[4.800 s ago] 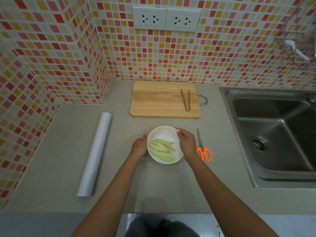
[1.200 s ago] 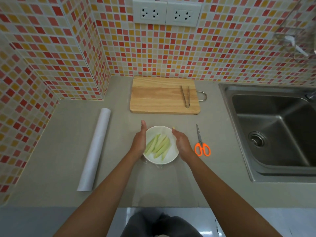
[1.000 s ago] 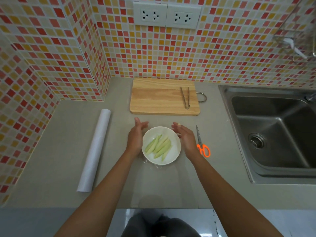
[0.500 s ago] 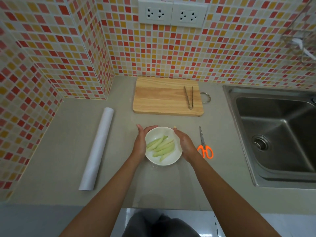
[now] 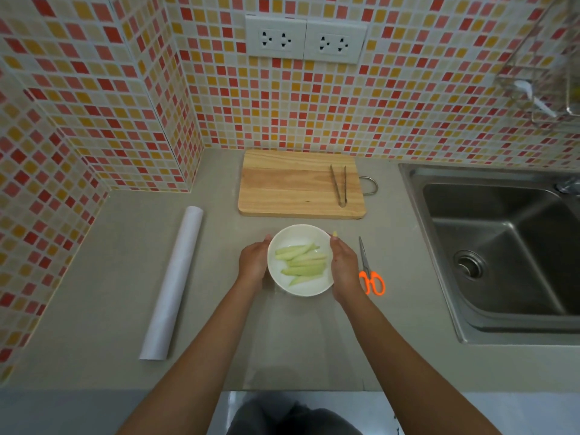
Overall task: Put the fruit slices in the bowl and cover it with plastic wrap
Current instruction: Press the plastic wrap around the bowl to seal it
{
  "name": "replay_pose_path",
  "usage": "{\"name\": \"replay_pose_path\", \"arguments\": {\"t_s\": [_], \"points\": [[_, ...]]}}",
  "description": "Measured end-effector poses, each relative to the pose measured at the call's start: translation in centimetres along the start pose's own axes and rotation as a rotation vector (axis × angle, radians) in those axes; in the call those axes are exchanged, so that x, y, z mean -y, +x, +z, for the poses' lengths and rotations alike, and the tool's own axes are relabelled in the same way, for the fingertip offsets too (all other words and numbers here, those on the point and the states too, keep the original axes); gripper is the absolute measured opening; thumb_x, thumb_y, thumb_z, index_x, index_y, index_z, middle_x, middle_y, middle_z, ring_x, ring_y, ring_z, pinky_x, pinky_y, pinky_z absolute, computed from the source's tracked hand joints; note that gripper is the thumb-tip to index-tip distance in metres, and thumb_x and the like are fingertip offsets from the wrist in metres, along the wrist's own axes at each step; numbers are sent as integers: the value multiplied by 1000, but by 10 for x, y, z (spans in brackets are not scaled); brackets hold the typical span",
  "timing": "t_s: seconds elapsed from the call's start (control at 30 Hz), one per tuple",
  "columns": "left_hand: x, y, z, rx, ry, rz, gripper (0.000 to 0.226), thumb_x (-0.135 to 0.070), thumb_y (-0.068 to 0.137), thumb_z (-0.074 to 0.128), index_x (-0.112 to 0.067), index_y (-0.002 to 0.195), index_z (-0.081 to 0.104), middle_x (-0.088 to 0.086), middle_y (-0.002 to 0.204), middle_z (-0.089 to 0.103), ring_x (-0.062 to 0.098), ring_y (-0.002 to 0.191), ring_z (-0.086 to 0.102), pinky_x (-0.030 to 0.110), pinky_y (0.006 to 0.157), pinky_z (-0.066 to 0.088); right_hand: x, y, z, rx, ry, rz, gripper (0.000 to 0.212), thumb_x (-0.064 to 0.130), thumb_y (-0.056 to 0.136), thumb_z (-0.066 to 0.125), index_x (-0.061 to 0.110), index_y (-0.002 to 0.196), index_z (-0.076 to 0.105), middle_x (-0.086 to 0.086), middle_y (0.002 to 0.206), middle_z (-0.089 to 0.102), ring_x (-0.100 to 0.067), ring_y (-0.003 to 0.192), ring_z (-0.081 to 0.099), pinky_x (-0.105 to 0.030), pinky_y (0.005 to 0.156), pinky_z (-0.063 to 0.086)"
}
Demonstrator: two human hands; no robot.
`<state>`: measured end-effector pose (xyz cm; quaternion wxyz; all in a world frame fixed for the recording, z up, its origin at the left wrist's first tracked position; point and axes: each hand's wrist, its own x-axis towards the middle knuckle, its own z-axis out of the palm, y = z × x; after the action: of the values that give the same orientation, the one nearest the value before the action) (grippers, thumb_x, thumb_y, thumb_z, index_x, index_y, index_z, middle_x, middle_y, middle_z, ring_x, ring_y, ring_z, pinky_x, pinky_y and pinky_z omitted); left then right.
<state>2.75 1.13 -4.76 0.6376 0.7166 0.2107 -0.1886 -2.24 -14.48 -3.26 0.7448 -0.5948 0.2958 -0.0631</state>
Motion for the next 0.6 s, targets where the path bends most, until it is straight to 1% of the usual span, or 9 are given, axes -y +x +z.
{"name": "replay_pose_path", "arguments": {"t_s": [0.07,0.1,0.13,0.2,0.3,0.4,0.47,0.53,0.6], "points": [[-2,0,-2,53,1,-74,41,-46,90,53,-9,80,69,9,83,68,25,77,61,30,70,45,2,0,1,3,0,6,28,24,100,43,19,90,68,-7,88,65,-20,81,62,-36,79,50],[-3,0,-4,76,2,-96,43,-48,89,54,-9,82,69,8,81,68,24,73,60,28,67,44,2,0,1,2,0,12,27,24,100,43,19,93,68,-6,89,66,-20,83,63,-37,81,51],[-3,-1,-5,89,5,-109,43,-50,88,55,-10,79,68,7,75,66,21,66,58,26,61,42,3,0,0,5,2,15,26,24,100,43,19,94,68,-5,88,67,-20,84,63,-37,82,51],[-4,1,-7,109,15,-137,43,-52,87,57,-13,69,63,5,66,60,18,55,49,25,52,35,3,0,0,18,3,15,28,25,100,44,22,89,69,-1,84,67,-18,81,63,-35,78,51],[-2,3,-7,139,4,-169,44,-51,88,56,-15,62,55,6,59,48,16,48,37,26,48,26,4,-1,0,33,-7,24,30,26,99,45,25,83,70,1,81,68,-15,77,65,-32,73,52],[1,2,-6,82,10,-150,49,-50,89,55,-14,55,52,5,50,47,17,45,38,25,47,27,5,0,1,32,-26,22,30,26,98,46,26,82,71,5,76,69,-11,72,66,-27,66,53],[1,1,-5,39,-10,-124,51,-51,90,54,-13,56,56,4,52,53,19,48,45,25,50,33,6,1,1,20,-36,26,30,27,99,45,26,82,70,5,76,69,-10,71,65,-25,62,52],[1,1,-3,-26,-52,-123,51,-50,92,49,-12,60,56,5,58,56,20,52,49,27,54,38,7,1,2,8,-44,35,29,29,99,45,25,83,69,4,78,68,-12,74,65,-26,63,51],[0,2,-3,-103,-97,-119,53,-48,96,44,-12,56,47,5,56,48,19,48,42,28,50,35,8,2,1,6,-49,41,30,30,98,45,24,79,68,2,79,67,-16,77,63,-31,70,50]]}}
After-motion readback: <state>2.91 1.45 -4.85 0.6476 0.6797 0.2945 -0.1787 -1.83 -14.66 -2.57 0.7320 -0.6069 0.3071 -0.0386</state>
